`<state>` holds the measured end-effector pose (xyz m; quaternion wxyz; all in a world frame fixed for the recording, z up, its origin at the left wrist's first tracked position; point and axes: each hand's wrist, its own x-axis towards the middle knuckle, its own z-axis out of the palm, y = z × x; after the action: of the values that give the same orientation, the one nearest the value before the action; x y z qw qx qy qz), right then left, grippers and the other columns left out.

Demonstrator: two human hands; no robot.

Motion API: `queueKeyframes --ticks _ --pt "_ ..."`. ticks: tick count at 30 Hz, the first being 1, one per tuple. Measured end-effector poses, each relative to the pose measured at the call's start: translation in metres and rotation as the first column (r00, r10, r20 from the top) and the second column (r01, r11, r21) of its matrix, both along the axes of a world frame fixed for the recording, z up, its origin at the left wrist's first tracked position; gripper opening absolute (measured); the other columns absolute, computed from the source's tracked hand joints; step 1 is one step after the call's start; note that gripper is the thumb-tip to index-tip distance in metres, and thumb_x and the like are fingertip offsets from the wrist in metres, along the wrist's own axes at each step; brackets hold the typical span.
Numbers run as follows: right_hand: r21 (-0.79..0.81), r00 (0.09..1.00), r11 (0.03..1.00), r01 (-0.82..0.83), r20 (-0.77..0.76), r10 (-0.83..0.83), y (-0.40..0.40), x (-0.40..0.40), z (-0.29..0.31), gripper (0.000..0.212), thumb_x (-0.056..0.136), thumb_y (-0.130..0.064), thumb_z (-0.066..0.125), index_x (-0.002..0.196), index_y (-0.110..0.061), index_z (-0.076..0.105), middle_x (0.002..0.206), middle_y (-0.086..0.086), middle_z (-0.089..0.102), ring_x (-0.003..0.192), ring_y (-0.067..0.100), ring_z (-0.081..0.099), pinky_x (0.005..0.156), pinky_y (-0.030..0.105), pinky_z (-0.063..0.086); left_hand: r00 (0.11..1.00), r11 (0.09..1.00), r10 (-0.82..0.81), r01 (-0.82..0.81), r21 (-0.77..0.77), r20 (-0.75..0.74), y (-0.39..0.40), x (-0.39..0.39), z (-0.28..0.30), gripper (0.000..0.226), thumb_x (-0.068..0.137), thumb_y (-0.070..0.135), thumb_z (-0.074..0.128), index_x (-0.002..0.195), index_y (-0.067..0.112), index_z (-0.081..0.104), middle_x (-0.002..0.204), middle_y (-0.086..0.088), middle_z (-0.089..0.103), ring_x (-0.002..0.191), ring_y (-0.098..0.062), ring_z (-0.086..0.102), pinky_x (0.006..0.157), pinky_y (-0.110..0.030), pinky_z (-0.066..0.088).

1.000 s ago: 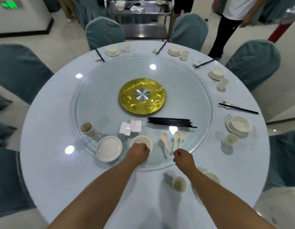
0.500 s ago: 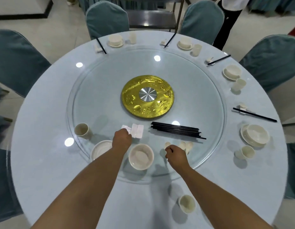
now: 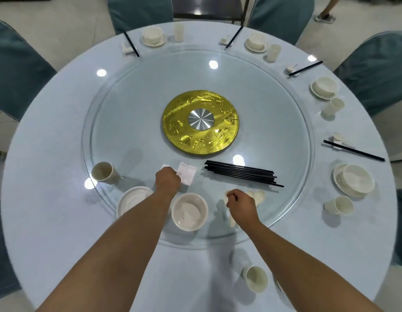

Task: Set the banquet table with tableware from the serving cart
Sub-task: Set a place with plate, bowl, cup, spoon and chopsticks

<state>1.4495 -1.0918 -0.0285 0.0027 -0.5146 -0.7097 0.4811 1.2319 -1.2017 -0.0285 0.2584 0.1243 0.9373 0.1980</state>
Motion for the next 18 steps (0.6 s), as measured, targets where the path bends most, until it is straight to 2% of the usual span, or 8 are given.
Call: queueKeyframes --ticks 3,5,7,9,11,13,16,18 --pt "-0.005 1.000 1.000 0.001 -0.020 -0.001 -0.005 0.000 0.012 0.026 0.097 -0.020 0.041 0.091 -0.024 0.066 0.082 -0.003 0.068 0.076 0.017 0.063 0.066 0.025 0.048 0.995 0.993 0.051 -0.059 0.098 0.087 -0.003 0.001 0.014 0.022 0.083 0.012 0.065 0.101 0.007 0.075 0.105 -0.014 0.072 0.105 -0.032 0.065 0.091 -0.030 0.048" --pt "-0.011 0.999 1.000 -0.005 -0.033 0.005 -0.010 0.000 0.026 0.024 0.097 -0.019 0.042 0.089 -0.024 0.065 0.084 -0.002 0.068 0.080 0.017 0.065 0.067 0.024 0.050 0.964 0.957 0.135 -0.187 0.223 0.231 -0.002 0.010 0.026 0.021 0.079 0.008 0.070 0.099 0.004 0.075 0.095 -0.017 0.073 0.094 -0.034 0.068 0.092 -0.036 0.054" --pt "-0.033 0.999 0.999 0.012 -0.045 -0.013 -0.014 0.001 0.038 0.022 0.096 -0.020 0.044 0.091 -0.022 0.065 0.088 0.001 0.070 0.082 0.019 0.066 0.067 0.023 0.051 0.900 0.891 0.185 -0.323 0.320 0.394 0.002 0.025 0.045 0.018 0.078 0.000 0.072 0.096 -0.002 0.072 0.078 -0.018 0.067 0.070 -0.030 0.065 0.081 -0.038 0.059" --pt "-0.067 0.997 0.997 0.045 -0.065 -0.049 -0.017 0.005 0.049 0.020 0.096 -0.021 0.048 0.093 -0.016 0.067 0.089 0.004 0.071 0.076 0.018 0.066 0.062 0.022 0.050 0.841 0.855 0.147 -0.372 0.360 0.521 0.008 0.045 0.063 0.012 0.078 -0.005 0.073 0.087 0.000 0.067 0.071 -0.014 0.060 0.058 -0.024 0.058 0.062 -0.031 0.058" --pt "-0.115 0.988 0.989 0.092 -0.110 -0.105 -0.021 0.015 0.061 0.019 0.095 -0.021 0.051 0.095 -0.012 0.067 0.089 0.006 0.073 0.068 0.016 0.065 0.058 0.022 0.047 0.806 0.857 0.061 -0.345 0.384 0.588 0.014 0.069 0.076 0.014 0.079 -0.006 0.073 0.081 0.004 0.064 0.070 -0.014 0.059 0.057 -0.022 0.057 0.057 -0.028 0.056" --pt "-0.164 0.972 0.976 0.145 -0.161 -0.172 -0.024 0.028 0.070 0.019 0.095 -0.022 0.052 0.097 -0.011 0.067 0.088 0.007 0.072 0.062 0.015 0.064 0.057 0.025 0.047 0.795 0.884 -0.034 -0.259 0.390 0.606 0.020 0.093 0.082 0.015 0.078 -0.005 0.074 0.083 0.004 0.063 0.071 -0.014 0.060 0.060 -0.022 0.059 0.063 -0.030 0.057" --pt "-0.203 0.942 0.954 0.220 -0.209 -0.261 -0.024 0.059 0.078 0.019 0.093 -0.022 0.052 0.096 -0.013 0.069 0.087 0.005 0.072 0.063 0.015 0.066 0.056 0.028 0.048 0.784 0.915 -0.170 -0.100 0.391 0.598 0.028 0.134 0.084 0.017 0.076 -0.005 0.076 0.082 0.004 0.063 0.071 -0.013 0.061 0.060 -0.021 0.060 0.064 -0.030 0.056" --pt "-0.216 0.925 0.939 0.268 -0.214 -0.314 -0.023 0.082 0.075 0.018 0.092 -0.021 0.055 0.094 -0.013 0.070 0.086 0.005 0.072 0.063 0.015 0.066 0.056 0.028 0.049 0.774 0.917 -0.213 -0.053 0.396 0.597 0.031 0.158 0.081 0.017 0.075 -0.004 0.077 0.081 0.003 0.064 0.071 -0.013 0.060 0.059 -0.020 0.061 0.062 -0.028 0.056"
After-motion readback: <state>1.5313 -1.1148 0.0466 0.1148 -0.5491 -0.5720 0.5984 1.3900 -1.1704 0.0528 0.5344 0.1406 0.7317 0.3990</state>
